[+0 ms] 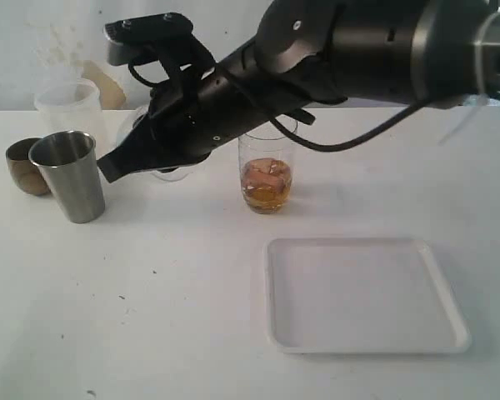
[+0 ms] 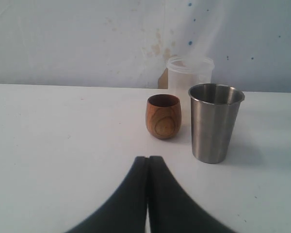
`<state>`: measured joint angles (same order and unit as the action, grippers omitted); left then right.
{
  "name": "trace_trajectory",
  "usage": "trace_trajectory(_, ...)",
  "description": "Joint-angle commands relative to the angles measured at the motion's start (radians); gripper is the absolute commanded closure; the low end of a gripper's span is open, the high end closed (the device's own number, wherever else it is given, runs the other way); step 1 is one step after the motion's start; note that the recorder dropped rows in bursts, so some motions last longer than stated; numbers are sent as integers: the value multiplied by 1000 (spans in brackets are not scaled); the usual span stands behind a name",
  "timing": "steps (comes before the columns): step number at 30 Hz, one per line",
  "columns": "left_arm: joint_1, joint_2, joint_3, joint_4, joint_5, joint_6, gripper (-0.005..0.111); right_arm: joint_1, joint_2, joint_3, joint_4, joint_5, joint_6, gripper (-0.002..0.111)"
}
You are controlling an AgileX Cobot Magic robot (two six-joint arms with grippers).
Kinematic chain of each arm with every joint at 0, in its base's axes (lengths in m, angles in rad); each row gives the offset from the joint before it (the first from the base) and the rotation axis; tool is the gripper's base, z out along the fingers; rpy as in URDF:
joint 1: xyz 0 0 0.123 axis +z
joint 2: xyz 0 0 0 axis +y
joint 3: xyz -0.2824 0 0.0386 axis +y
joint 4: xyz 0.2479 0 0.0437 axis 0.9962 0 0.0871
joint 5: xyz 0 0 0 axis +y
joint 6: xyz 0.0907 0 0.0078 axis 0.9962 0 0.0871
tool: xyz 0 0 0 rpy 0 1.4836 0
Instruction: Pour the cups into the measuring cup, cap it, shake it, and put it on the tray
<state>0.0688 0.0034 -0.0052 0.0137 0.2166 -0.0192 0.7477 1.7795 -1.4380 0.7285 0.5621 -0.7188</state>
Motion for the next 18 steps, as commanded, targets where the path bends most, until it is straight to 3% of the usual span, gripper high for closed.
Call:
trace_trajectory(1, 4, -3, 5, 8, -7, -1, 107, 1, -48, 57, 170, -11, -175, 108)
trace_trajectory(13, 4, -3, 5, 15, -19, 1, 107, 1, -61, 78, 178, 8, -197, 108)
trace_trajectory(16, 4, -3, 5, -83, -125, -95, 107, 1, -61, 78, 176, 12, -197, 108)
trace_trajectory(18, 4, -3, 5, -96, -269, -103, 107, 1, -61, 78, 173, 12, -197, 108)
